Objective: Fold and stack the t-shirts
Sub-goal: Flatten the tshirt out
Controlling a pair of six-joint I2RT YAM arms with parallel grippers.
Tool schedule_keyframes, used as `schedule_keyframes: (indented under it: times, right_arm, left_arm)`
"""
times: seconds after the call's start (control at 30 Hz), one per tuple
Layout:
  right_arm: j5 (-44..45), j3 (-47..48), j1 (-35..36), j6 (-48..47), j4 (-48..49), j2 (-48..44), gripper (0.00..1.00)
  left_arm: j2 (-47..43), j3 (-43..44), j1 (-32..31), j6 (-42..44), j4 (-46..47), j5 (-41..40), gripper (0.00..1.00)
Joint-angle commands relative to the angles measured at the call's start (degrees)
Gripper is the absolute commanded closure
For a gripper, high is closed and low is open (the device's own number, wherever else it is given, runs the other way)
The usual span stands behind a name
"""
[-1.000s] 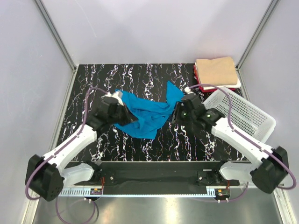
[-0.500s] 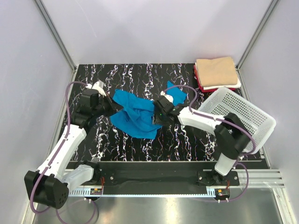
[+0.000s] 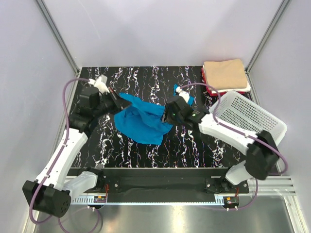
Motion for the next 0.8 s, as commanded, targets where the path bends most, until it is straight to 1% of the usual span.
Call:
schedule_keyframes:
  times: [0.0,0.03,0.1,0.13,0.2,0.23,0.27,0.33,0.37,0.43,0.47,0.5,0.57,0.63,0.67,0.77]
  right_arm:
    - [1.05,-0.59,-0.21,2.12,-0.70,-6.89,0.45]
    - [0.09,-0.85,-0.03,2.56,-1.06,-7.60,0.45]
    - [-2.99,-2.52,-0.03,3.96,-2.02,-8.92,0.45]
    - [-3.26,-3.22,-0.12,4.57,-2.81,-9.71,0.45]
    - [-4.05,-6.03,-0.12,6.16,-3.34,-10.33,0.45]
    - [-4.23,-6.82,-0.12,6.42,-3.43,-10.33,0.45]
    - [-3.97,-7.96,-0.12,7.04,-3.26,-10.16,0.45]
    - [-3.53,-7.89,-0.12,7.13,-3.34,-8.06,0.45]
    - [-3.01,-6.84,-0.12,6.52,-3.17,-7.00,0.45]
    - [-1.51,-5.17,-0.12,5.29,-3.17,-3.32,0.46]
    - [-0.64,-3.16,-0.12,3.81,-3.34,-1.99,0.46]
    - [-1.06,-2.09,-0.21,3.27,-3.52,-1.02,0.47]
    - [-3.95,-0.16,-0.03,4.84,-3.70,0.04,0.48]
    - [-6.33,0.11,-0.12,7.21,-3.26,-0.48,0.48]
    - [-8.95,-0.41,-0.12,10.26,-2.13,-0.49,0.45]
    - [-11.61,-1.90,0.41,13.54,-0.71,-0.23,0.44]
  left_arm:
    - [-3.31,-6.40,-2.27,-1.93,1.67,2.69,1.00]
    - [-4.80,-9.81,-3.85,-2.54,1.67,2.78,1.00]
    - [-6.74,-13.52,-6.48,-3.94,1.67,1.29,1.00]
    - [-8.84,-17.02,-10.59,-5.25,1.67,0.07,1.00]
    - [-11.48,-21.08,-15.61,-7.28,1.59,-5.90,1.00]
    - [-14.37,-24.40,-21.64,-9.20,1.15,-8.88,1.00]
    - [-15.61,-25.83,-24.75,-10.53,-1.12,-15.35,1.00]
    - [-18.33,-29.25,-31.16,-14.21,-2.28,-19.00,1.00]
    - [-18.87,-29.88,-32.07,-14.84,-3.67,-20.41,1.00]
    - [-20.28,-29.54,-32.43,-14.94,-4.82,-20.51,1.00]
    - [-20.63,-28.75,-32.43,-14.50,-6.05,-23.30,1.00]
    - [-21.07,-27.79,-32.43,-14.15,-6.50,-24.28,1.00]
    - [-20.81,-24.71,-32.34,-12.65,-6.33,-26.30,1.00]
    - [-18.10,-21.99,-32.25,-11.51,-6.06,-26.58,1.00]
    - [-16.78,-21.37,-32.25,-11.33,-6.06,-25.53,1.00]
    - [-12.82,-21.62,-32.60,-11.07,-6.67,-22.63,1.00]
